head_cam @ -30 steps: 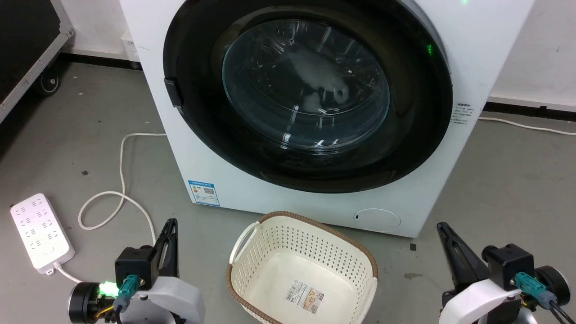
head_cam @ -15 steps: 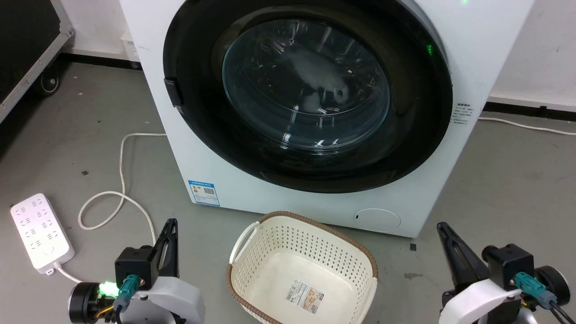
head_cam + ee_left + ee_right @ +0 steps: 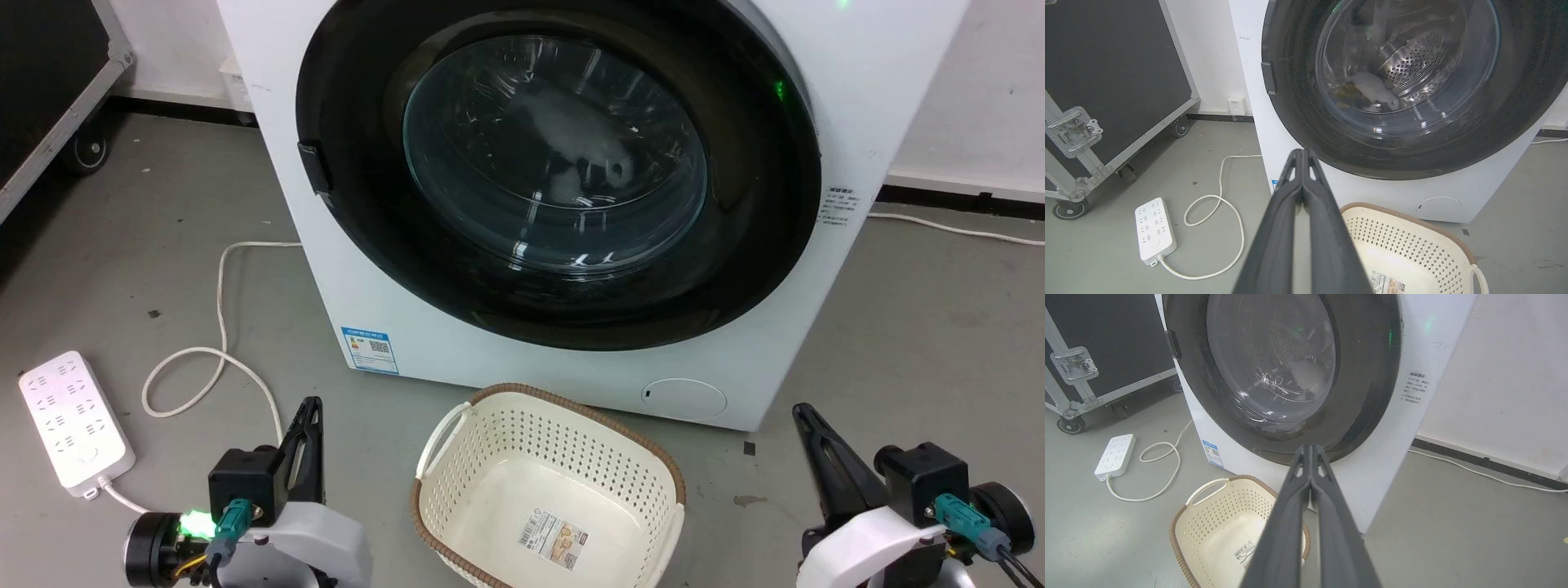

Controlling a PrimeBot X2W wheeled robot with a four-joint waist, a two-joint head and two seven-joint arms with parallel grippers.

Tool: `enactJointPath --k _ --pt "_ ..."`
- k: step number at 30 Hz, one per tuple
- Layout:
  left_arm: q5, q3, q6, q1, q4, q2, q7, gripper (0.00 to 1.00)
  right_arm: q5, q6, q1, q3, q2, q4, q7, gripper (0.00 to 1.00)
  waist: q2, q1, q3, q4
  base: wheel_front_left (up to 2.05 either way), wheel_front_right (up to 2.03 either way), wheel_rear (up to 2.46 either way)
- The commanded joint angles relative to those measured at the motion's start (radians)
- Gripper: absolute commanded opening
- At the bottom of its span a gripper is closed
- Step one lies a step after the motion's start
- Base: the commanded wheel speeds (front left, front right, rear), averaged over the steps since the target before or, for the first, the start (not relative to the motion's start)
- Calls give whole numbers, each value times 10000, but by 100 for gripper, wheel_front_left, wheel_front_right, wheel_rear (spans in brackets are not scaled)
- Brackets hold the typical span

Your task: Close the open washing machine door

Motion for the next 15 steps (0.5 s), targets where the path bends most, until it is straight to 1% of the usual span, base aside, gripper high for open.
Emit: enactJointPath --k 1,15 --pt "26 9 -43 145 -43 -3 3 0 -76 -9 -20 -5 28 -49 7 0 0 0 0 0 0 0 0" --pt "26 9 -43 145 -43 -3 3 0 -76 -9 -20 -5 28 -49 7 0 0 0 0 0 0 0 0"
